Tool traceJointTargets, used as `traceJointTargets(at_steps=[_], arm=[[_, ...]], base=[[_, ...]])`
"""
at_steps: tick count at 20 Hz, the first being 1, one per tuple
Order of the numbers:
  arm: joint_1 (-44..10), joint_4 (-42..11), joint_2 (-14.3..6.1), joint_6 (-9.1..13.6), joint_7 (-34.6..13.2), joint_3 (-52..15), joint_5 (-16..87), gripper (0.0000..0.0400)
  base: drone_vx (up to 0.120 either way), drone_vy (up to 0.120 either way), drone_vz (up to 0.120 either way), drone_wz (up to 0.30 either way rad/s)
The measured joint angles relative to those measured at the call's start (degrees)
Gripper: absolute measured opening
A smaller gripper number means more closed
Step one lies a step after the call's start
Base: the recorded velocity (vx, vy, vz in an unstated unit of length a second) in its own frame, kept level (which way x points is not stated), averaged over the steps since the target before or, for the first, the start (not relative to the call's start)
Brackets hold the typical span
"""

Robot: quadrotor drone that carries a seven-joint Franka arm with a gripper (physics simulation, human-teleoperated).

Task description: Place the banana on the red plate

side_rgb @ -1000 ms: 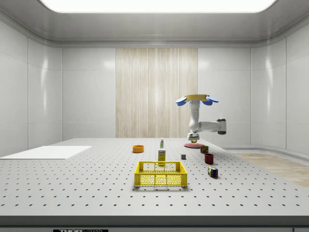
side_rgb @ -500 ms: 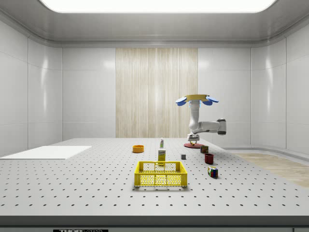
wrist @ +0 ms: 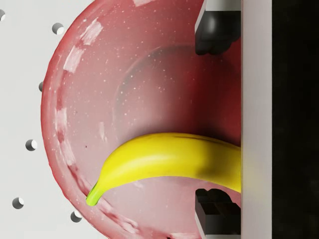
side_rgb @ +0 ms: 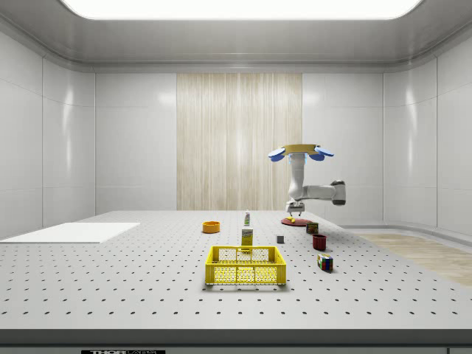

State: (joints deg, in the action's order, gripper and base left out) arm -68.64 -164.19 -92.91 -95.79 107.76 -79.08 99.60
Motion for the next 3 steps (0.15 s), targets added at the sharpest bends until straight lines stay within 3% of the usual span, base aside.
traceJointTargets(at_steps=[3], arm=[[0.1,-0.1,0.0,0.3,0.0,-0.7,-0.7,0.0399]], base=[[0.0,0.0,0.0,0.0]])
